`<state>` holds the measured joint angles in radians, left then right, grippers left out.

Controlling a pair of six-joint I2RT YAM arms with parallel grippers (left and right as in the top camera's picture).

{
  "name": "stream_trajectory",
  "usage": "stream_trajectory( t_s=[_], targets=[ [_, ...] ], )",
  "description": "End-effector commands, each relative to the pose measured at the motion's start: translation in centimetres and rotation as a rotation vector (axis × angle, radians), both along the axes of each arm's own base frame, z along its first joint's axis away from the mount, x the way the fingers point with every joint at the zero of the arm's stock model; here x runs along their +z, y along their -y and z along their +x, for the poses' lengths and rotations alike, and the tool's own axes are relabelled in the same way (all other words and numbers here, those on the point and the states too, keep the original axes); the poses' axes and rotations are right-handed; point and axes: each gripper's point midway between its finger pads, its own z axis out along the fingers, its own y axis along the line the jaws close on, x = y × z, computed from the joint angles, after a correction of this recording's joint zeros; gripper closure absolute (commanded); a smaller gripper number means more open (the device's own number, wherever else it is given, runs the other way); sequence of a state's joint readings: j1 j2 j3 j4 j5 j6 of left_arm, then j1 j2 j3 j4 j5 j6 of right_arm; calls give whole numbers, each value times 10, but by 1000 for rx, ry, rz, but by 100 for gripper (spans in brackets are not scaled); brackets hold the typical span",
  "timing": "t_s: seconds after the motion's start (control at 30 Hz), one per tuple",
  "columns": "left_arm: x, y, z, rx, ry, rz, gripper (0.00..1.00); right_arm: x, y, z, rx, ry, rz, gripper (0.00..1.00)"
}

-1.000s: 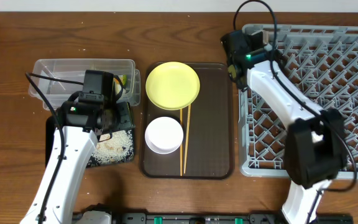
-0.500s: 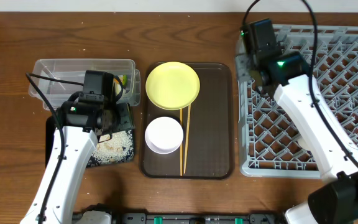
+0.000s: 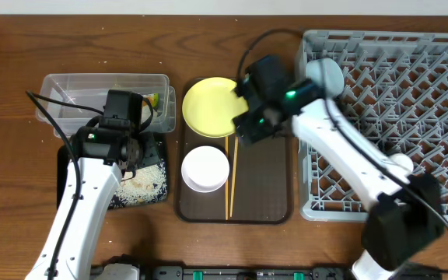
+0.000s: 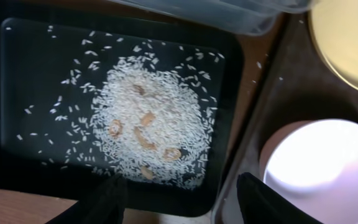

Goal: Sort waste into correct bins and load items into the dishwasher rack
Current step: 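Reach the right gripper to the white bowl and grasp its rim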

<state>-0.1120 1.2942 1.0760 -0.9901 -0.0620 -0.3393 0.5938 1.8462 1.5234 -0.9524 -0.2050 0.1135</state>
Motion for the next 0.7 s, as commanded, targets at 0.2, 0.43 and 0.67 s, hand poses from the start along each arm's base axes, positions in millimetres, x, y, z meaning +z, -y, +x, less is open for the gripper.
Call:
stream_trajectory(
  t_s=[0.2,0.43,0.67],
  targets=[
    [3,-9,1,40,9,35,40,-57,-34,-44,90,-179,-48,44],
    [3,-9,1,41,9,34,40,-85,-37,-54,88,-239,-97,65],
    [3,-8,1,40,8,34,40,-87,-27,-44,36,-210,-140,87]
  ],
)
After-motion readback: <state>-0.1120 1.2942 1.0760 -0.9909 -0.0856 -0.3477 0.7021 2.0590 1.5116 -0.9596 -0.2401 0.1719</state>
